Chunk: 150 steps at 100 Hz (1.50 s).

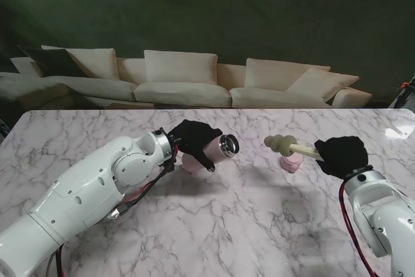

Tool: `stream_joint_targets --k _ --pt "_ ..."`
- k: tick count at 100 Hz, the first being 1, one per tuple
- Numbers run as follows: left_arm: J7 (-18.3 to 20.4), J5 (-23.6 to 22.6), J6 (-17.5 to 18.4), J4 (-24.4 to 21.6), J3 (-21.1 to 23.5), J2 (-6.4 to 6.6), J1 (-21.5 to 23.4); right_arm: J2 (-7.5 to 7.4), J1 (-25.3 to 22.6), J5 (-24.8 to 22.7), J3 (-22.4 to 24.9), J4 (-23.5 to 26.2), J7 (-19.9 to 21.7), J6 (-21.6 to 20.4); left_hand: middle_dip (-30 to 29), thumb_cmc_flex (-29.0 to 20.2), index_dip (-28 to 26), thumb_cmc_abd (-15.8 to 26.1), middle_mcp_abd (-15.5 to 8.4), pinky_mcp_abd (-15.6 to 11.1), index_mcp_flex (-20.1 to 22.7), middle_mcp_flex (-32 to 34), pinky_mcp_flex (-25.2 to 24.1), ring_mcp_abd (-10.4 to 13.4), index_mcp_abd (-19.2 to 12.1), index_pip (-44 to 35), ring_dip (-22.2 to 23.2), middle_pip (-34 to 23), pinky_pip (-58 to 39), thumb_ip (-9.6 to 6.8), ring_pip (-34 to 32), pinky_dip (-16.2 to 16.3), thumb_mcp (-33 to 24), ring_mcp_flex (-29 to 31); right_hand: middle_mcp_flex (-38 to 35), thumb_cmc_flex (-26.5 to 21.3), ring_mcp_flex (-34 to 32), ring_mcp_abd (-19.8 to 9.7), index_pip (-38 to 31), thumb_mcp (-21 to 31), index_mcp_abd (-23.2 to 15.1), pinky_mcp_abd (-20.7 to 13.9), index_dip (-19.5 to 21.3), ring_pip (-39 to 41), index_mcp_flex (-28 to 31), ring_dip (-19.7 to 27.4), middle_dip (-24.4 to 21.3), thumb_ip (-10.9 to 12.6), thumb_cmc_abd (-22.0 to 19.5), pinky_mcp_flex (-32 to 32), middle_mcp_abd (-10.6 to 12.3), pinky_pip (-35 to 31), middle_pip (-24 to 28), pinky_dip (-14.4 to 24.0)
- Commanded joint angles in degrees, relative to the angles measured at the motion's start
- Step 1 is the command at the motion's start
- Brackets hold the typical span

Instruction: Clean the thermos with cup brush

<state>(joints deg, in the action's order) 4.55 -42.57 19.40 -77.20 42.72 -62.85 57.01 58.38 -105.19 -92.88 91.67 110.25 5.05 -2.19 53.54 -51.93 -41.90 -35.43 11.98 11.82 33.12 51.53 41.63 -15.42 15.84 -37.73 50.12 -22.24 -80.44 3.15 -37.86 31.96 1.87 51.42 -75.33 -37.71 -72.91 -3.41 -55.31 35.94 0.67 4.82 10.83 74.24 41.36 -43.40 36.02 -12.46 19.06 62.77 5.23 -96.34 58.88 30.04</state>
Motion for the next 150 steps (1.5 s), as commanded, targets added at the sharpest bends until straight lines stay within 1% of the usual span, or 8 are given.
stream_joint_targets --k 1,30,54,65,70,86,119,150 --pt "-0.2 -0.17 0.3 -1.16 0.77 -0.03 0.4 0.47 -1.49 0.0 -2.12 -2.07 1.17 1.46 2.05 -19.69 -2.52 21.48 -3.77 -5.9 5.75 1.94 0.97 3.47 -13.2 -8.0 2.58 -3.76 -2.34 -6.03 -10.24 0.03 -22.22 5.48 -1.27 -5.19 -2.62 0.76 0.55 2.69 1.06 -0.97 -0.53 10.48 1.17 -0.76 -0.6 0.57 -4.48 5.18 -3.43 -18.13 -1.4 0.54" --pt "-1.52 -0.82 0.89 -2.4 2.26 -0.08 1.54 0.32 0.17 0.57 -9.03 -6.69 6.0 5.94 2.05 -19.69 -2.56 21.51 -3.85 -5.95 5.73 1.89 0.84 3.46 -13.2 -8.01 2.57 -3.73 -2.24 -6.09 -10.15 0.05 -22.16 5.41 0.39 -4.56 -2.51 1.9 1.79 1.48 -0.33 -0.85 -1.31 7.45 -0.06 0.79 -2.56 0.58 -5.44 4.97 -4.39 -16.8 -4.44 -0.42" --pt "-1.28 -0.86 1.11 -2.43 2.33 -0.01 1.52 -0.12 4.49 0.6 -15.87 -12.12 8.25 9.11 2.01 -19.66 -2.55 21.53 -3.92 -5.98 5.71 1.87 0.71 3.46 -13.24 -7.97 2.53 -3.67 -2.1 -6.13 -10.02 0.04 -22.11 5.29 3.93 -2.39 -2.52 4.76 3.29 1.22 -2.89 2.72 -2.77 -4.44 -3.64 6.48 -5.5 0.91 -6.25 3.57 -4.83 -10.52 -8.23 -4.53" --pt "-1.14 -0.74 0.97 -2.46 2.27 -0.01 1.54 -0.13 5.34 0.97 -17.9 -13.31 8.31 10.99 1.99 -19.68 -2.53 21.55 -3.86 -5.9 5.69 1.87 0.71 3.45 -13.2 -7.94 2.52 -3.65 -2.06 -6.16 -9.99 0.04 -22.1 5.29 8.24 6.69 -2.49 6.11 8.56 1.32 -3.38 4.76 -0.36 -15.06 -4.47 10.09 -7.18 3.34 -7.26 -0.13 -5.49 -5.52 -10.9 -6.43" --pt "-1.16 -0.74 0.94 -2.48 2.3 -0.01 1.58 -0.1 5.42 0.88 -18.48 -13.54 8.3 11.77 1.99 -19.71 -2.53 21.56 -3.9 -5.88 5.71 1.88 0.72 3.43 -13.25 -7.94 2.52 -3.65 -2.05 -6.18 -9.98 0.04 -22.11 5.29 10.59 12.11 -2.31 6.61 13.56 2.63 -3.28 5.61 7.26 -20.41 -4.4 10.59 -7.77 6.64 -7.41 -1.83 -5.69 -3.26 -11.57 -6.87" --pt "-1.23 -0.81 0.92 -2.55 2.5 0.01 1.71 0.17 5.27 0.18 -20.16 -13.87 8.36 15.69 1.99 -19.71 -2.55 21.58 -3.87 -5.88 5.72 1.85 0.76 3.46 -13.28 -7.95 2.51 -3.64 -2.04 -6.2 -9.95 0.06 -22.09 5.28 19.07 16.6 4.9 7.55 16.39 -1.52 -3.76 12.09 9.01 -31.63 -9.51 11.72 -9.7 7.22 -6.24 -8.9 -6.96 5.74 -14.69 -8.62" --pt "-0.83 -0.84 0.82 -2.54 2.44 0.08 1.6 0.67 3.59 0.43 -19.73 -12.14 8.43 18.51 1.99 -19.68 -2.57 21.61 -3.9 -5.91 5.71 1.83 0.82 3.45 -13.26 -7.91 2.5 -3.63 -2.05 -6.23 -9.99 0.08 -22.08 5.31 37.95 20.8 23.03 8.58 19.8 -10.65 -2.98 17.16 9.67 -40.14 -21.84 15.15 -13.29 7.8 -6.68 -27.38 -8.8 18.29 -15.16 -4.08" --pt "-0.72 -0.63 0.68 -2.26 1.94 0.02 1.26 1.33 -0.98 5.2 -11.53 -5.23 -1.21 14.16 2.0 -19.66 -2.59 21.55 -3.92 -5.88 5.76 1.88 0.76 3.48 -13.23 -7.89 2.49 -3.66 -2.03 -6.23 -9.99 0.09 -22.05 5.31 38.94 20.07 25.78 9.12 19.53 -11.59 -3.7 15.88 9.89 -39.83 -20.0 15.36 -13.53 7.85 -6.51 -31.98 -9.27 18.81 -15.32 -2.72"
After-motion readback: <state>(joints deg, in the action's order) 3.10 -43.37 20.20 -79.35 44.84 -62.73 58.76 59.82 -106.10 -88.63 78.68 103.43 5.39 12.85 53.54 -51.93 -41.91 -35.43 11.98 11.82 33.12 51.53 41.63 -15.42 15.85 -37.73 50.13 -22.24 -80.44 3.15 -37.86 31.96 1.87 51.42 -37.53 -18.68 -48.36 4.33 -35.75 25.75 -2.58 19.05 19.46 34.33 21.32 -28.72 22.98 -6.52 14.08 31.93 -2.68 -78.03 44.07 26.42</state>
